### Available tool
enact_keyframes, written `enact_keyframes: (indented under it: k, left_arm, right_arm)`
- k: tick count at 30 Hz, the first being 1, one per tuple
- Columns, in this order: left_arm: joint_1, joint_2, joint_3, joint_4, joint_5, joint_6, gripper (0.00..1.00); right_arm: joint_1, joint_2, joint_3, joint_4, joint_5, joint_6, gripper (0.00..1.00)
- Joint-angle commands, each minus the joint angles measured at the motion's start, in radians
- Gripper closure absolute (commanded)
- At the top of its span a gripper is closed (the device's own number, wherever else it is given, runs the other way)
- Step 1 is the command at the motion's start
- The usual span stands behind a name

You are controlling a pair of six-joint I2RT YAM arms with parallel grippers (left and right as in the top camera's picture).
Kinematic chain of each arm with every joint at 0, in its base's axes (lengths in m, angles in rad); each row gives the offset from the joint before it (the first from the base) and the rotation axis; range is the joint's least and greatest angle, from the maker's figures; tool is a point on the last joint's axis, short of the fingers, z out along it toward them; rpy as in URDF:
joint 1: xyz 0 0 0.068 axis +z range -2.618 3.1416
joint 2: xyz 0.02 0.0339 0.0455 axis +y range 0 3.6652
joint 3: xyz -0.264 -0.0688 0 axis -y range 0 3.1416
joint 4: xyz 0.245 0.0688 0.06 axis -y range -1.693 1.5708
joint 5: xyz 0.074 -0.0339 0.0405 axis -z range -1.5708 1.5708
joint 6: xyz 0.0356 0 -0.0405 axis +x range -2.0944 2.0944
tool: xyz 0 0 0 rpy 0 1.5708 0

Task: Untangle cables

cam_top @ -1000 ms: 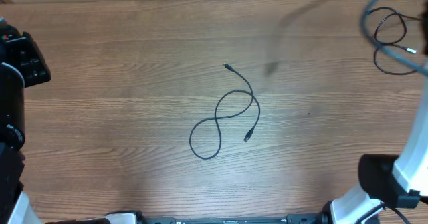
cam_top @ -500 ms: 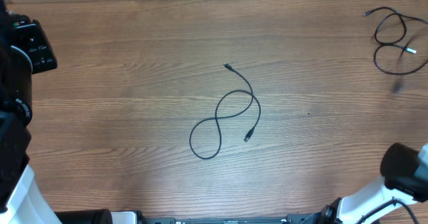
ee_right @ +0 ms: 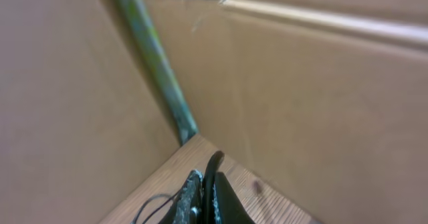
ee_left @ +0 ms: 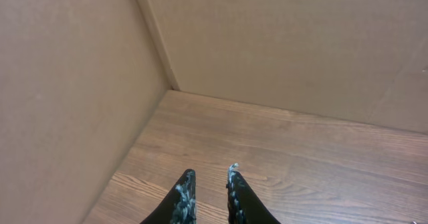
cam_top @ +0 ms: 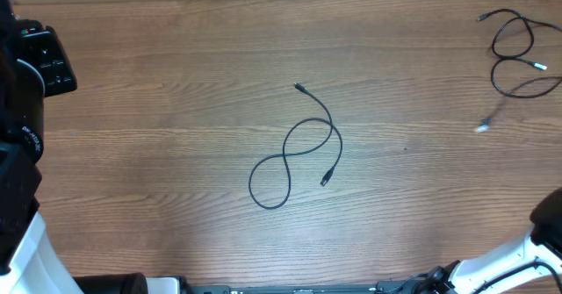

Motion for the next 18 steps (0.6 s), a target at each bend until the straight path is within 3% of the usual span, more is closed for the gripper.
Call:
enact_keyframes:
  k: [1, 9, 18]
  left_arm:
    - [0.006, 0.024, 0.004, 0.001, 0.040, -0.019, 0.83]
    - [0.006, 0.048, 0.004, 0.003, 0.046, -0.020, 0.87]
    - [0.006, 0.048, 0.004, 0.009, 0.050, -0.020, 0.87]
  right_arm:
    - [-0.034, -0.084, 0.014, 0.029, -0.106, -0.011, 0.96]
    - [-0.055, -0.138, 0.015, 0.072, -0.112, -0.012, 0.96]
    - [-0.056, -0.063, -0.044, 0.023, -0.111, -0.013, 0.96]
